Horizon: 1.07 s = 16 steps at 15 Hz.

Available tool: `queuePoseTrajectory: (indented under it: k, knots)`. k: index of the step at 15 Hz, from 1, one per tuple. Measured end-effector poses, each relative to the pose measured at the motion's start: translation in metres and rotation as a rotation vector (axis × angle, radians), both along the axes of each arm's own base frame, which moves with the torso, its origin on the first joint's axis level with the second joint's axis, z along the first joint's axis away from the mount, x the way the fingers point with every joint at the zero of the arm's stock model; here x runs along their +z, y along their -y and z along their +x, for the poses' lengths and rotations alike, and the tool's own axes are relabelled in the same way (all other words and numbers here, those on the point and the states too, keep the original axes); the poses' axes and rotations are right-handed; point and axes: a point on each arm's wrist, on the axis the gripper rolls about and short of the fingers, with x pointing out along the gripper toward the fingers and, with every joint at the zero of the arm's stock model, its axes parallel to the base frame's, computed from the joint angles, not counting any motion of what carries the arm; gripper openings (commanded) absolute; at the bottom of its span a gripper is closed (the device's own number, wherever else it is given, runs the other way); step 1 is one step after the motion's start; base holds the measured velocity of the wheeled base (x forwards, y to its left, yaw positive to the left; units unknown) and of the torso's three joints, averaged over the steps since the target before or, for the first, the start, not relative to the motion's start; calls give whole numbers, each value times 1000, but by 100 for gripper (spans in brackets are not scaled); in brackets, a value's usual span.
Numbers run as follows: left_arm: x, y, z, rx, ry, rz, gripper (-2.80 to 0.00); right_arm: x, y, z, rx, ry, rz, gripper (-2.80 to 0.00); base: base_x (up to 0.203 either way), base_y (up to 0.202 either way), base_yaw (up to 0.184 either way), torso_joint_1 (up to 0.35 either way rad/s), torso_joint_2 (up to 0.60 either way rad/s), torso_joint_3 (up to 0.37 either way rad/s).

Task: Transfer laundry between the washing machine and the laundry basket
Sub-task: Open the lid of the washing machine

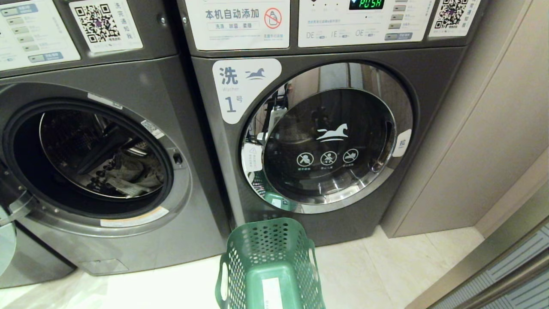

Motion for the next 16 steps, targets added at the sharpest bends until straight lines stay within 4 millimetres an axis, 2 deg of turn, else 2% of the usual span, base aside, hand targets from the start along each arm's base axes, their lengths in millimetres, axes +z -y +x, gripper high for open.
queuePoseTrajectory:
  k: [9,16]
  knots:
    - [0,0,0,-3,1,31,-280,0,0,0,0,0,0,-280,0,0,0,0,0,0]
    - [0,0,0,-3,1,29,-280,0,0,0,0,0,0,-280,-156,0,1,2,-1,2]
